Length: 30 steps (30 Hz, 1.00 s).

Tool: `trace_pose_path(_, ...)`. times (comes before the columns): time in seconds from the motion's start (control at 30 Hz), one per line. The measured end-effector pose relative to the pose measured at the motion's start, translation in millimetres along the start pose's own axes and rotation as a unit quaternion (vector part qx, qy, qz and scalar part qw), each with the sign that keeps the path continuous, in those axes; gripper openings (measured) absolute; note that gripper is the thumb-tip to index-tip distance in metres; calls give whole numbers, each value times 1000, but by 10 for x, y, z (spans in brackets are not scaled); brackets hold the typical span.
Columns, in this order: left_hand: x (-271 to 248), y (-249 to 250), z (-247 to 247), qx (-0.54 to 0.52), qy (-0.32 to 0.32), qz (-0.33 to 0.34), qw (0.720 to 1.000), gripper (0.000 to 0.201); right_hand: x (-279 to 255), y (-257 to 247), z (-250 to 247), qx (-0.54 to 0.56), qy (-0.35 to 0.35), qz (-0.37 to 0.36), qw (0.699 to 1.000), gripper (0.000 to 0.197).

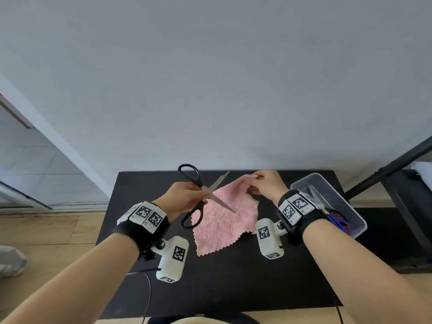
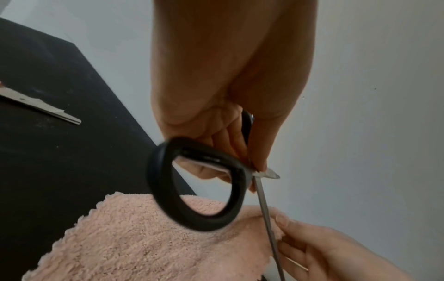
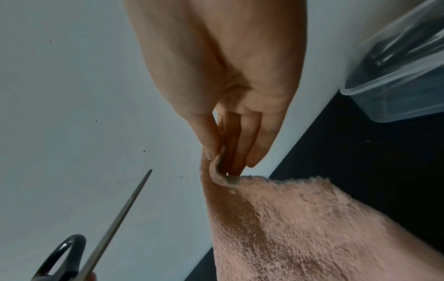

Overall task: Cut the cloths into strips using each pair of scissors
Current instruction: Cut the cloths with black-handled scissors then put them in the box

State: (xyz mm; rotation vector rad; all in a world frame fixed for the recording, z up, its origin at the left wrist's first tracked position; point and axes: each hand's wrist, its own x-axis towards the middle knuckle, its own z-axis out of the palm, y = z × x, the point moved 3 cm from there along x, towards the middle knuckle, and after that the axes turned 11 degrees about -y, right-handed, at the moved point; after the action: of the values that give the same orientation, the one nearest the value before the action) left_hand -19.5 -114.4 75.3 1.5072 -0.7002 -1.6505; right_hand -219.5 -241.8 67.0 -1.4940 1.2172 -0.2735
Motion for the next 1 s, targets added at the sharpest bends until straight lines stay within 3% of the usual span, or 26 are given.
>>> trace_pose_path(0.13, -50, 13, 27, -45, 18, 27, 998, 12, -18, -54, -6, -33, 2, -27, 999, 20)
trace_pose_path(0.33, -18, -15, 125, -65, 31, 43, 996, 12, -174, -229, 226, -46, -121, -83, 988, 9)
trace_pose_path(0.43, 16, -48, 174, -59, 39, 50, 996, 15, -218, -228, 326, -45, -164, -102, 980, 15)
trace_pose_path(0.6, 94, -104, 200, -64, 56, 50, 995, 14, -191, -162, 331, 6, -158, -82, 984, 27)
trace_pose_path(0.73, 128, -105, 258, -39, 51, 65, 996, 19, -167, -163, 365, -7, -153, -93, 984, 13)
trace_pose_path(1.0, 201, -112, 315, -51, 52, 88, 994, 16, -114, -197, 411, -72, -175, -88, 978, 26)
